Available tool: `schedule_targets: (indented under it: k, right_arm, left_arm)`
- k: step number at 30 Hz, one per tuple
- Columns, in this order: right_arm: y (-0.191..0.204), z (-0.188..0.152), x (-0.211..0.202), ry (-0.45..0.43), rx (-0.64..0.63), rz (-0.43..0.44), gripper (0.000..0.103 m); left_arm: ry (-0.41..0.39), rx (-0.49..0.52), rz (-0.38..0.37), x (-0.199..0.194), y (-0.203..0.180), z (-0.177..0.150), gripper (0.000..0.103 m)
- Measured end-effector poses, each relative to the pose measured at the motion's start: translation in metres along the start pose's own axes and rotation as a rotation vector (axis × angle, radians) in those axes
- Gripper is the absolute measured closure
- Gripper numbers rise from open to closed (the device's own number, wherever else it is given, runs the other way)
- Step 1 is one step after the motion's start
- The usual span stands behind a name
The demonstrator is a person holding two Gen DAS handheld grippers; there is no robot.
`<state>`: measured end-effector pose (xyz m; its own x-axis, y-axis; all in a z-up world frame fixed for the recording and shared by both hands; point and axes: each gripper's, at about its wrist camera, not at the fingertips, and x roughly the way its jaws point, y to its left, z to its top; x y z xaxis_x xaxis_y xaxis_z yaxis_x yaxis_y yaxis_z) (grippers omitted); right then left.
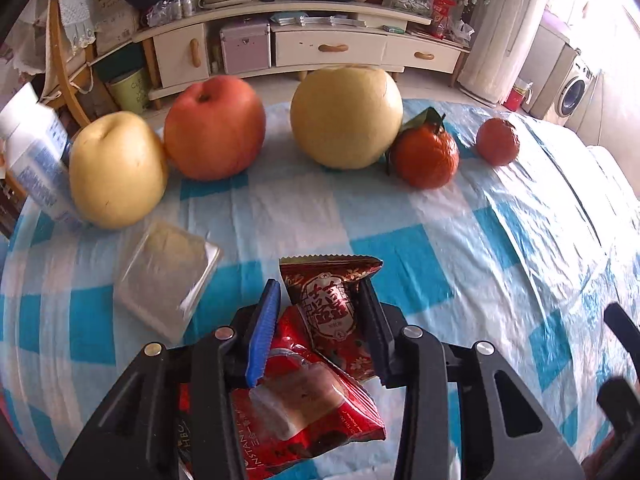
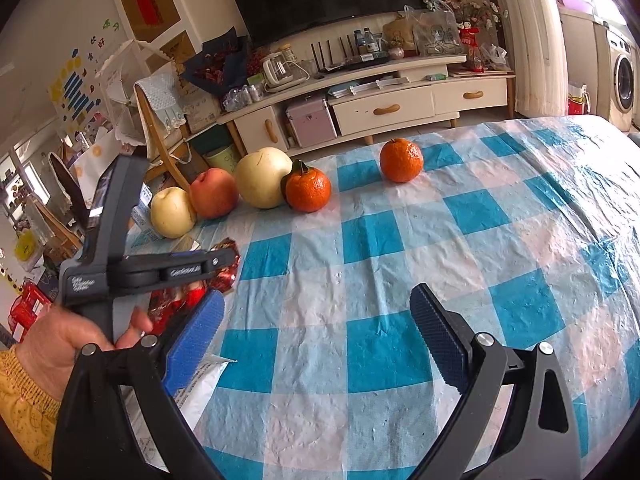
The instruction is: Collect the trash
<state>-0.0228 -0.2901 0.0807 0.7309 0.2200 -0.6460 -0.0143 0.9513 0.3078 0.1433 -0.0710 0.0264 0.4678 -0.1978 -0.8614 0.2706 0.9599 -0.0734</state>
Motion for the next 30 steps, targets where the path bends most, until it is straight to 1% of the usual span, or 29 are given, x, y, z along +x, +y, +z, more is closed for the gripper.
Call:
schedule_targets:
  k: [3, 5, 7, 9, 10, 11, 12, 13, 15, 16, 18, 22, 25, 27, 29, 30]
  right_arm:
    - [0.0, -0.001, 0.003, 0.011, 0.006, 0.01, 0.008]
    - [0.002, -0.002, 0.004, 0.018, 0.005, 0.019, 0.008]
    - [0.004, -0.003, 0.006, 0.028, 0.001, 0.027, 0.008]
    - [0.007, -0.005, 0.009, 0.038, -0.004, 0.038, 0.008]
    - [0.009, -0.005, 0.01, 0.043, -0.006, 0.046, 0.008]
    - [0.011, -0.006, 0.011, 0.049, -0.01, 0.055, 0.008]
    - [0.014, -0.007, 0.012, 0.055, -0.015, 0.064, 0.008]
    - [0.016, -0.008, 0.014, 0.063, -0.021, 0.072, 0.008]
    - [0.022, -0.01, 0.018, 0.08, -0.033, 0.085, 0.008]
    - [0.025, -0.011, 0.021, 0.089, -0.039, 0.094, 0.008]
    - [0.029, -0.012, 0.024, 0.104, -0.05, 0.107, 0.008]
    - [0.034, -0.015, 0.028, 0.126, -0.069, 0.12, 0.008]
    - [0.037, -0.017, 0.03, 0.137, -0.078, 0.129, 0.008]
    - [0.04, -0.018, 0.032, 0.145, -0.088, 0.141, 0.008]
    - [0.044, -0.02, 0.033, 0.153, -0.107, 0.148, 0.008]
    - [0.046, -0.021, 0.033, 0.156, -0.116, 0.154, 0.008]
  left_arm:
    - [-0.002, 0.017, -0.001, -0.017, -0.002, -0.03, 0.061]
    - [0.004, 0.024, -0.024, -0.03, -0.005, -0.05, 0.062]
    - [0.01, 0.016, -0.05, -0.039, -0.006, -0.062, 0.061]
    - [-0.006, -0.013, -0.078, -0.05, 0.0, -0.069, 0.062]
    - [-0.028, -0.023, -0.074, -0.057, 0.004, -0.068, 0.061]
    - [-0.058, -0.025, -0.053, -0.064, 0.009, -0.065, 0.061]
    - [-0.083, -0.024, -0.026, -0.069, 0.013, -0.061, 0.056]
    - [-0.112, -0.023, 0.007, -0.073, 0.019, -0.054, 0.048]
    - [-0.139, -0.024, 0.059, -0.071, 0.033, -0.036, 0.037]
    - [-0.14, -0.021, 0.085, -0.066, 0.039, -0.029, 0.035]
    - [-0.108, -0.002, 0.128, -0.046, 0.051, -0.013, 0.035]
    - [-0.04, 0.033, 0.167, -0.009, 0.066, 0.003, 0.035]
    - [-0.006, 0.034, 0.156, 0.008, 0.072, 0.01, 0.035]
    - [-0.001, 0.05, 0.166, 0.015, 0.072, 0.015, 0.035]
    - [-0.009, 0.059, 0.162, 0.016, 0.072, 0.018, 0.039]
    - [-0.012, 0.06, 0.167, 0.016, 0.071, 0.02, 0.044]
